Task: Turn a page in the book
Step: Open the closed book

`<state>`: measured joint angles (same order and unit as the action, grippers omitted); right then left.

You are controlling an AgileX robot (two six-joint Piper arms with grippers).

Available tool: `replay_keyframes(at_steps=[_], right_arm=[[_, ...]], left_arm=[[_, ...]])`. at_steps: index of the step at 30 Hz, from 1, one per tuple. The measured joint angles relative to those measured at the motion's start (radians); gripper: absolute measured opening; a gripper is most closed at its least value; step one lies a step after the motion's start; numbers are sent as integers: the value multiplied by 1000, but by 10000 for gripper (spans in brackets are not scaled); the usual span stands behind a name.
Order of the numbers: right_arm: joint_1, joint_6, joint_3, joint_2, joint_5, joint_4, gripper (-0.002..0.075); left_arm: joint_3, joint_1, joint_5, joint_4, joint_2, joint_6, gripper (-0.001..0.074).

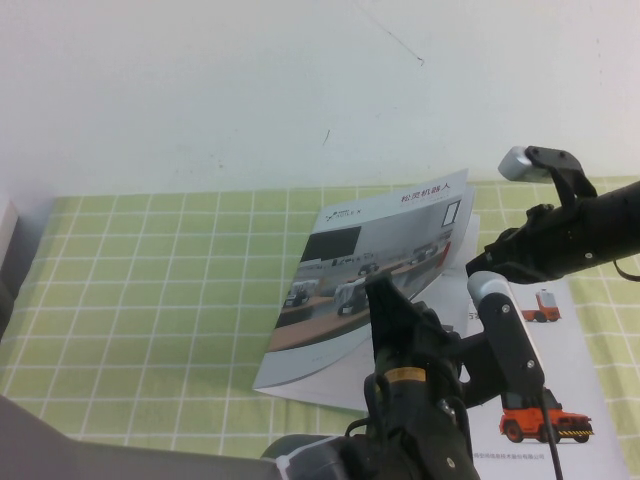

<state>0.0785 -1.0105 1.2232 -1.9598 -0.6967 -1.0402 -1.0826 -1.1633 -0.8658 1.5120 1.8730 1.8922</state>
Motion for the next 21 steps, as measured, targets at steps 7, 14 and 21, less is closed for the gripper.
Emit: replay_keyframes(at_steps=[7, 14, 21], right_arm=[[0, -150, 0, -74, 19, -200, -3], [0, -238, 0, -162, 24, -320, -3], [0, -261, 3, -221, 12, -374, -3]], left_arm=[[0, 0, 0, -14, 0, 0, -4], [0, 0, -4, -20, 0, 1, -4], [0, 2, -60, -40, 0, 2, -4]])
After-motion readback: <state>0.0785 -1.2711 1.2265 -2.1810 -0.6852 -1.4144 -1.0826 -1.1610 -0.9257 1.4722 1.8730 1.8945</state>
